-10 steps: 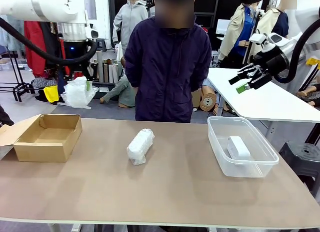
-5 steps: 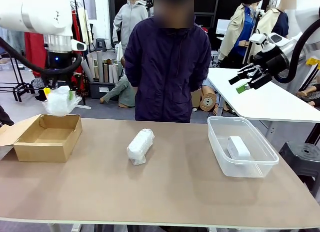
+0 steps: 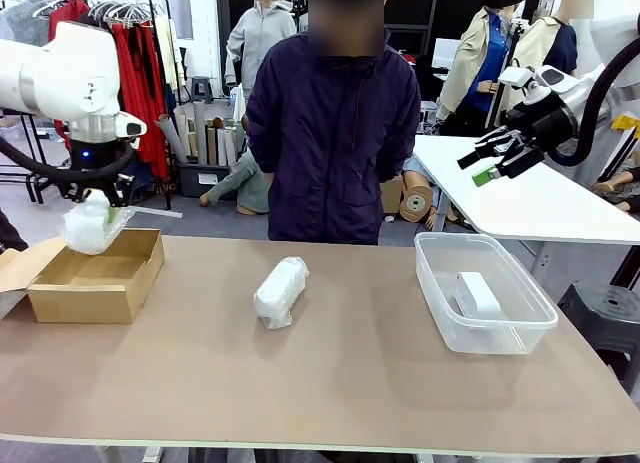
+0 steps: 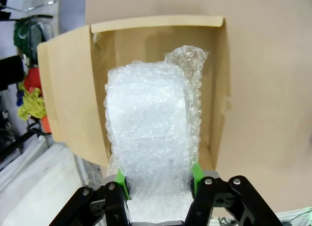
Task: Separate and place wrapped and unwrapped clocks.
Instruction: If the picked Digital clock is wrapped, place it in the Package Box ; if not, place it in the Organizing box.
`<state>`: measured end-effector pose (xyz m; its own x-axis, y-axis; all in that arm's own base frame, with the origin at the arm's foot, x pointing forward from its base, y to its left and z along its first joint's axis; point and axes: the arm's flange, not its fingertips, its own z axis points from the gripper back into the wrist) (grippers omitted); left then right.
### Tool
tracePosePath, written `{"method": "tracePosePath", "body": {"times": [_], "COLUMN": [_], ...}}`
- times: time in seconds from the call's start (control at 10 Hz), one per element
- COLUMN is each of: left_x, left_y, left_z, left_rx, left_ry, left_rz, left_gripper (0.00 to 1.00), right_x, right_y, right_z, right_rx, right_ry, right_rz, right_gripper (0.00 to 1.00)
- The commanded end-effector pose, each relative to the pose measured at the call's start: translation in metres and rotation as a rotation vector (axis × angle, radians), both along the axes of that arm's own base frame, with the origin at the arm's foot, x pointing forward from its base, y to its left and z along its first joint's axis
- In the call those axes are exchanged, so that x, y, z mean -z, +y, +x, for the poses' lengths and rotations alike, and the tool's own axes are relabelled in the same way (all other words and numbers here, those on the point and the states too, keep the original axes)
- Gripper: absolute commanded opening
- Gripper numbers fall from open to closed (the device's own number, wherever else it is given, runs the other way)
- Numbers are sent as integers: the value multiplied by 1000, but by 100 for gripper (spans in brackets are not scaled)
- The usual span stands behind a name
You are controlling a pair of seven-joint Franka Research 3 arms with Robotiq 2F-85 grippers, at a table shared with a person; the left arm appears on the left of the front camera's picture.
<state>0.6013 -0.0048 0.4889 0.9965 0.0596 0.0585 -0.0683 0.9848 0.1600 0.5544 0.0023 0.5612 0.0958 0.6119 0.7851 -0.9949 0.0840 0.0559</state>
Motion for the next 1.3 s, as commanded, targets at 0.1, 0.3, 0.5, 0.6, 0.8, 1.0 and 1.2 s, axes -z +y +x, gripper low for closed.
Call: {"method": "tracePosePath", "body": {"times": [0.1, 0.3, 0.5, 0.6, 0.8, 1.0, 1.2], "left_x": [0, 0, 4, 5, 13, 30, 46], "left_y": [0, 0, -1, 0, 0, 4, 9], "left_z": [0, 0, -1, -1, -5, -10, -13], "left_rx": [0, 0, 2, 5, 28, 25, 35], "left_ry": [0, 0, 7, 13, 17, 10, -11], "left_rz": [0, 0, -1, -6, -25, -35, -43], "left_gripper": [0, 0, 0, 0, 0, 0, 0], "right_x": [-2, -2, -2, -2, -2, -2, -2], "right_y": [0, 0, 0, 0, 0, 0, 0], "right_z": [-1, -1, -1, -1, -1, -1, -1], "right_rx": [-3, -3, -3, -3, -3, -3, -3], "right_ry": [-6, -6, -6, -6, -6, -6, -6], "right_rz": [0, 0, 0, 0, 0, 0, 0], "right_gripper": [100, 100, 100, 100, 100, 100, 100]}}
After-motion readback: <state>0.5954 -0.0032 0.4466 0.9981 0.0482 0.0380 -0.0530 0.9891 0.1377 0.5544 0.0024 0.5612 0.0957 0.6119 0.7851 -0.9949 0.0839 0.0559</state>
